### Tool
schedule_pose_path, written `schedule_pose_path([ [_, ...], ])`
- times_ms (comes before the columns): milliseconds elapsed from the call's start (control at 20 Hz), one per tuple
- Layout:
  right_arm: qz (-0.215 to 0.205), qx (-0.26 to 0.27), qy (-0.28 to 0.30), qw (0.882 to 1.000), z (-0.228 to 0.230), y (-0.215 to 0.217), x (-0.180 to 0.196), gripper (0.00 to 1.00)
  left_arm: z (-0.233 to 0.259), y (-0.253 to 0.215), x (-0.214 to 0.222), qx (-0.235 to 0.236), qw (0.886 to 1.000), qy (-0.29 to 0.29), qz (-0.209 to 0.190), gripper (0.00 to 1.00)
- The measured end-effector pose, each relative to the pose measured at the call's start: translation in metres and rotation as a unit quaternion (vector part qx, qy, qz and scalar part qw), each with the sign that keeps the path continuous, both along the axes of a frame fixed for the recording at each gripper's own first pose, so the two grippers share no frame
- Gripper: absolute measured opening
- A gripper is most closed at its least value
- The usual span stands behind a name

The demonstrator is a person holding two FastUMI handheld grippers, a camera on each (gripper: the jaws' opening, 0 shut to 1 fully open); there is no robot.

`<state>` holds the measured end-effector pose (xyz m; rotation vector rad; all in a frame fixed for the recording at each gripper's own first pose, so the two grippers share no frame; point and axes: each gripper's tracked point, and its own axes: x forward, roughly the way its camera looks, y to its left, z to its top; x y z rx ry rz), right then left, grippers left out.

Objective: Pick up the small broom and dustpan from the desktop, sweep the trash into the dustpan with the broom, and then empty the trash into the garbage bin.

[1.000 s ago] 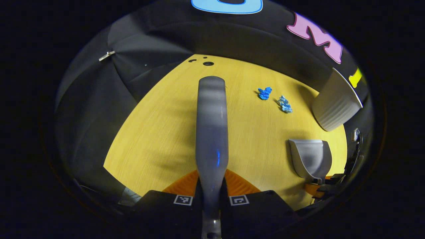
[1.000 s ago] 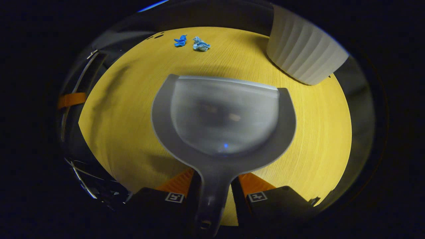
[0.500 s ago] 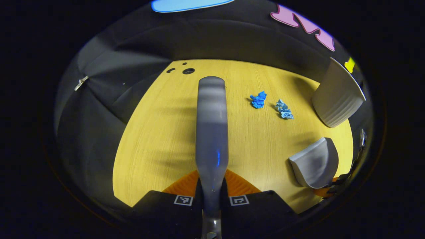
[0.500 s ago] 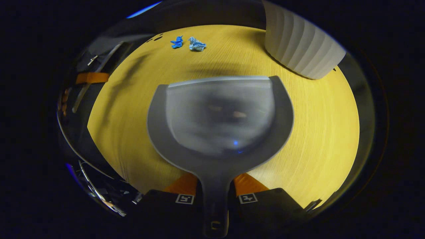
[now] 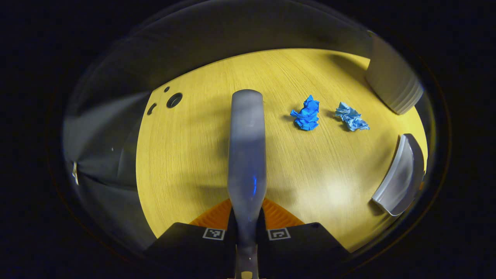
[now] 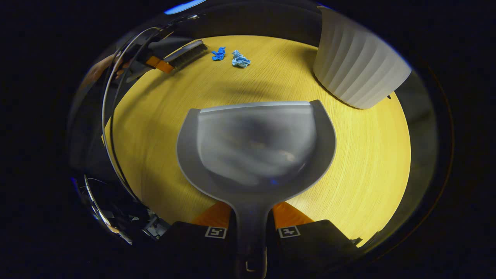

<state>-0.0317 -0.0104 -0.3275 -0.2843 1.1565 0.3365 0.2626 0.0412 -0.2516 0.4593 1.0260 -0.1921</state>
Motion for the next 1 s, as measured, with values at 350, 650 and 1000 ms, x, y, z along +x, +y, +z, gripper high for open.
schedule_pose_path([
  [350, 0.032, -0.011, -0.017, 0.999, 0.004, -0.003, -0.005, 0.33, 0.001, -0.016, 0.054, 0.114, 0.986, 0.002, -0.119, 0.26],
  [650, 0.005, -0.011, -0.018, 1.000, 0.001, -0.019, 0.011, 0.33, -0.001, -0.065, 0.069, 0.128, 0.966, 0.003, -0.226, 0.26],
  [1000, 0.034, -0.015, -0.033, 0.999, 0.003, -0.020, 0.023, 0.33, -0.015, -0.130, 0.031, 0.068, 0.945, 0.044, -0.317, 0.29],
])
